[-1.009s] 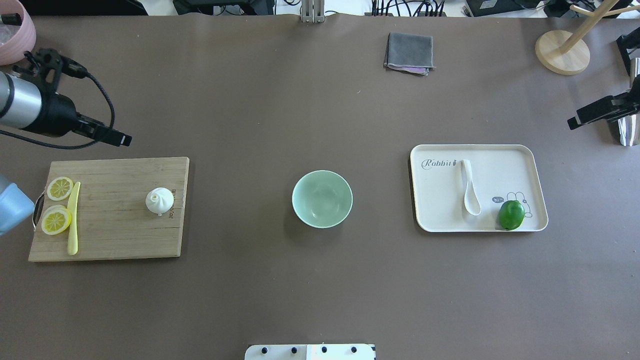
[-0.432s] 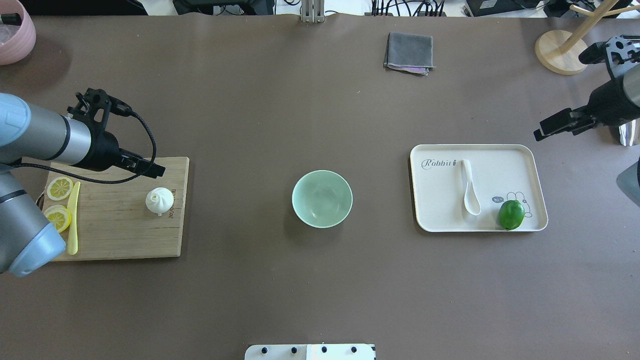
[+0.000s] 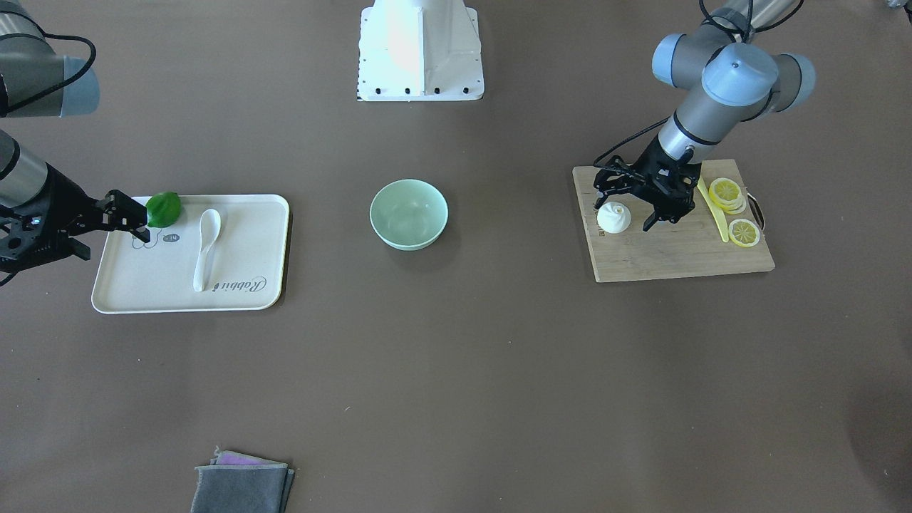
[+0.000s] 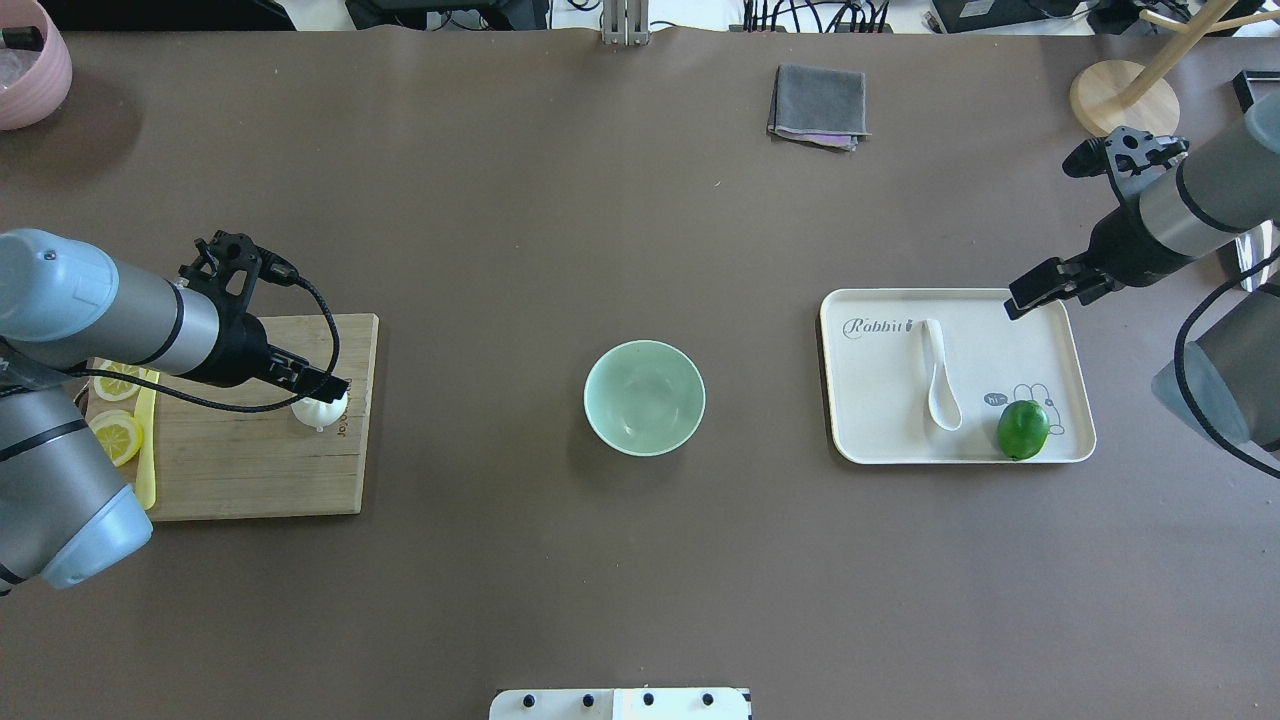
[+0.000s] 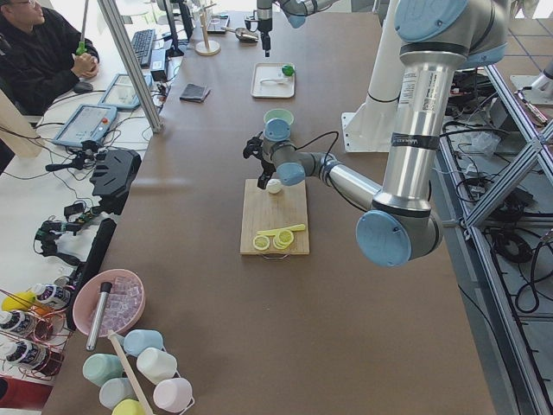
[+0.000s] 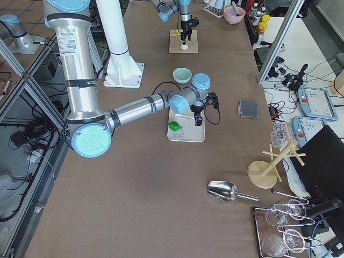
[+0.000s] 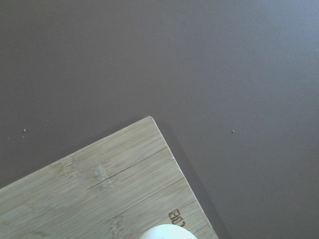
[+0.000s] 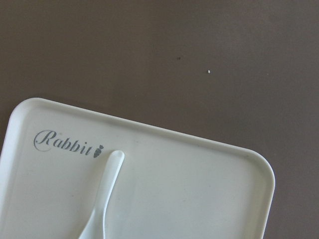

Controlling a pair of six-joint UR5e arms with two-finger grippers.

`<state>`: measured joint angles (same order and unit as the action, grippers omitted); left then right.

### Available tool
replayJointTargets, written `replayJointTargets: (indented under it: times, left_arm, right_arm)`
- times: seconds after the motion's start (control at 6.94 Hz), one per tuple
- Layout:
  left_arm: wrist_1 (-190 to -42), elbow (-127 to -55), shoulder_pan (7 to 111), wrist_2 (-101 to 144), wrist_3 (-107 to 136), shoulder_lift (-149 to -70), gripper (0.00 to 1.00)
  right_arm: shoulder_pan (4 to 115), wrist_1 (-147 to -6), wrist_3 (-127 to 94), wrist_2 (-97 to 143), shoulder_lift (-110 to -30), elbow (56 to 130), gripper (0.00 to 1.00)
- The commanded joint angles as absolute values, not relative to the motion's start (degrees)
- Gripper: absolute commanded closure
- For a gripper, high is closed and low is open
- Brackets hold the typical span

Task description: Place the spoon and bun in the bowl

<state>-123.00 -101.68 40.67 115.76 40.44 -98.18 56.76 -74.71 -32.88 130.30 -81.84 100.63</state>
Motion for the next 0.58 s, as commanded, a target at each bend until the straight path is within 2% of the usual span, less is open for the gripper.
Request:
replayJointTargets:
  times: [0.0,0.14,0.29,0.43]
  left_arm:
    - [-123.05,-101.07,40.17,115.84,40.17,-96.87,0.02]
    - [-123.05,-101.16,39.91,115.84,40.25,-96.77,0.03]
    - [-123.05,-101.34,39.90,116.10,40.43,-96.77,0.10]
    - [-123.05,-101.60,39.38,116.45,40.95,-96.94,0.30]
  right_arm:
    - [54.59,-74.71,-35.76,130.34,-81.39,100.46,0.00]
    - [53.80,-74.71,-37.60,130.43,-81.30,100.46,0.00]
    - [53.35,-74.71,-38.23,130.43,-80.60,100.37,0.00]
    - [53.26,-74.79,-38.23,130.34,-80.51,100.37,0.00]
